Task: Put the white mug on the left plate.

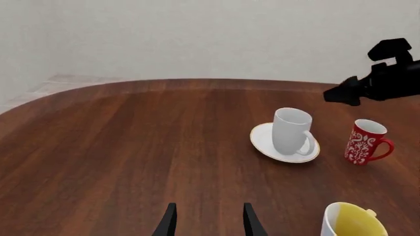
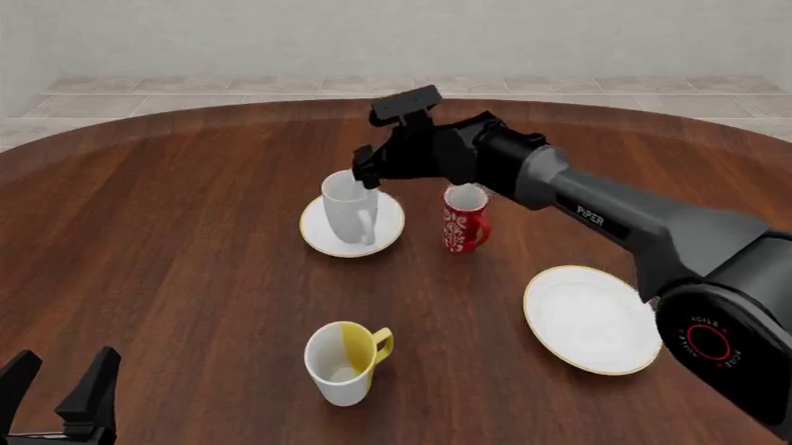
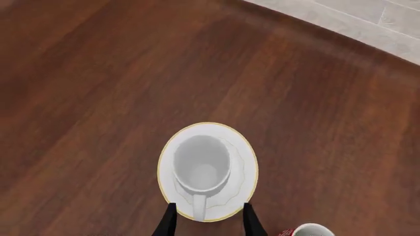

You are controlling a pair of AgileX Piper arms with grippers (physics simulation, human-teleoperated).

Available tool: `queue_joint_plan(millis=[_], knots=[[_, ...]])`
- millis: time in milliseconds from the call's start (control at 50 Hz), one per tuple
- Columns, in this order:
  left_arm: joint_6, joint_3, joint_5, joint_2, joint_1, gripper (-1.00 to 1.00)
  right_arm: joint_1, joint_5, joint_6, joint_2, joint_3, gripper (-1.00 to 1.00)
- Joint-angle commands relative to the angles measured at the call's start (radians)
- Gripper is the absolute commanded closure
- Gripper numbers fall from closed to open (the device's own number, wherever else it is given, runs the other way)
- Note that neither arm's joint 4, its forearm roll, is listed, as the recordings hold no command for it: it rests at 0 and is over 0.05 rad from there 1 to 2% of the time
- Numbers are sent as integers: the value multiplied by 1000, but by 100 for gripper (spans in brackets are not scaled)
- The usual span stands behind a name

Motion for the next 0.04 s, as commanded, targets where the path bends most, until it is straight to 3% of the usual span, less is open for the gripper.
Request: queue_joint_plan(millis=[20,40], knots=[[2,0,0,-7,-4,-100,-2,10,-7,-50,12,-100],[3,0,0,-7,-5,-100,-4,10,-7,-54,15,-100]])
